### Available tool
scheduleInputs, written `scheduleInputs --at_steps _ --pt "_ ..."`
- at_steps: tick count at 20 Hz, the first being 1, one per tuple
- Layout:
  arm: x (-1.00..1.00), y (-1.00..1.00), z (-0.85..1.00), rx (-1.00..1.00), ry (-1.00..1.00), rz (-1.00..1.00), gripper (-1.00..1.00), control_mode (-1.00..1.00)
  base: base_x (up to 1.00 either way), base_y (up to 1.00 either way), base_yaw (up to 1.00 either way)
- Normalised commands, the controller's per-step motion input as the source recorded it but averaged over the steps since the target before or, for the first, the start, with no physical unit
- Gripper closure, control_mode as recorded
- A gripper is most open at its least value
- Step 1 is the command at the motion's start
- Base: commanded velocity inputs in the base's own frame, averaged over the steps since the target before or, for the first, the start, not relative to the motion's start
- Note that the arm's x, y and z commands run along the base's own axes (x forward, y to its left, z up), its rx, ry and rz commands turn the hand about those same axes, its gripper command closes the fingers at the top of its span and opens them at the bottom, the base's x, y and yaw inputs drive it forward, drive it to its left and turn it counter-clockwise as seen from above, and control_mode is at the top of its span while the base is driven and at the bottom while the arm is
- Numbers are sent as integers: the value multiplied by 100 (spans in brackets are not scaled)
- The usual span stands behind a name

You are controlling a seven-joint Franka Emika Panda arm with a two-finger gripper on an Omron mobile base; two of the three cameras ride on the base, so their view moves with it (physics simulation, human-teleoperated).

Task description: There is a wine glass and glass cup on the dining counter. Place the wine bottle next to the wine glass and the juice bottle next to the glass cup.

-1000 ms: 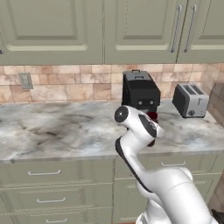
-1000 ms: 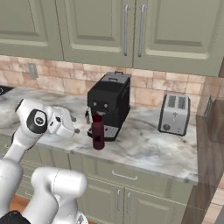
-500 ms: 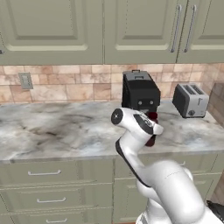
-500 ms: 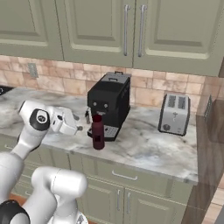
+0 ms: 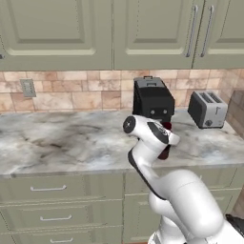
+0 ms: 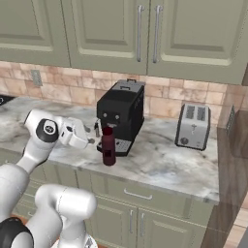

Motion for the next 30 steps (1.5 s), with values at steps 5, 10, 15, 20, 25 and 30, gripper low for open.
scheduleInputs --at_steps 5,10,15,20,25,30 --pt "5 -9 0 0 0 0 -100 -100 0 0 0" --pt "17 -13 -5 0 0 0 -100 -100 0 0 0" --pt "27 -11 -7 0 1 0 -100 -100 0 0 0" --pt "27 -1 -17 0 5 1 -100 -100 0 0 0" --pt "18 0 -9 0 0 1 -100 -100 0 0 0" --pt "11 -3 -1 0 0 1 -100 -100 0 0 0"
